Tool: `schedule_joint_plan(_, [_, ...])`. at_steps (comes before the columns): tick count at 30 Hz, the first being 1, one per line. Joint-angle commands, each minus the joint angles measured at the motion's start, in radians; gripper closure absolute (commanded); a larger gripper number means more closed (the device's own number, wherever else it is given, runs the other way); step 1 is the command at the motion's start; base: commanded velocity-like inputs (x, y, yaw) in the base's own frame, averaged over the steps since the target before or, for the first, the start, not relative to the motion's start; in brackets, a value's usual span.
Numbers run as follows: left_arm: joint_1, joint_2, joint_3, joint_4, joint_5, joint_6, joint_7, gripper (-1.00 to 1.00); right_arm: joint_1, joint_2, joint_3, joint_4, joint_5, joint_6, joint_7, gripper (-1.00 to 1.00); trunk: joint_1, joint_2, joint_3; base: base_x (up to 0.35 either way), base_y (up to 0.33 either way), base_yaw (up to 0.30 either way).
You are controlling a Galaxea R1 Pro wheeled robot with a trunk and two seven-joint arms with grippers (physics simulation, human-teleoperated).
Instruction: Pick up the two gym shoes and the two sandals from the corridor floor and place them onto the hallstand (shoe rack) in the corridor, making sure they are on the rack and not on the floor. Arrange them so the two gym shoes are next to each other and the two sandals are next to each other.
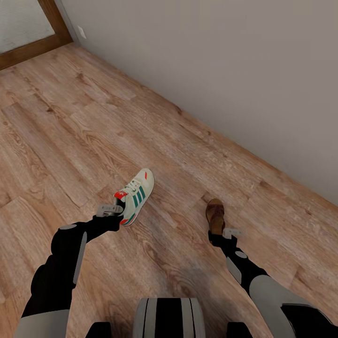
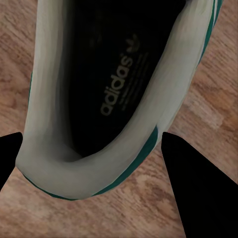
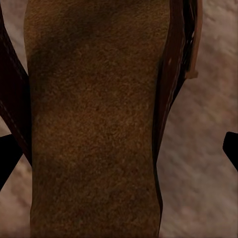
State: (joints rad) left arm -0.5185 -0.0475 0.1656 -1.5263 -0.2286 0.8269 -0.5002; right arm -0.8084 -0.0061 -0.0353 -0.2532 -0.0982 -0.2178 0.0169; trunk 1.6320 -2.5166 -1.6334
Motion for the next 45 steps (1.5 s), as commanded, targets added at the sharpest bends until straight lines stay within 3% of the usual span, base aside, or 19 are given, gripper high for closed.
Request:
schedule_joint_plan(1, [0.0, 0.0, 0.0, 0.0, 0.0, 0.0, -0.001, 1.0, 0.0, 0.0, 0.0, 0.0, 0.0, 0.0, 0.0, -1.0, 0.0, 0.0, 0.0, 0.0, 0.0, 0.0])
schedule_joint_plan(45, [0.003, 0.0, -0.002, 0.0, 0.0, 0.0, -0.001, 1.0, 0.0, 0.0, 0.001, 0.0, 0.0, 0.0, 0.0, -1.0, 0.0, 0.0, 0.0, -0.038, 0.005, 0.0])
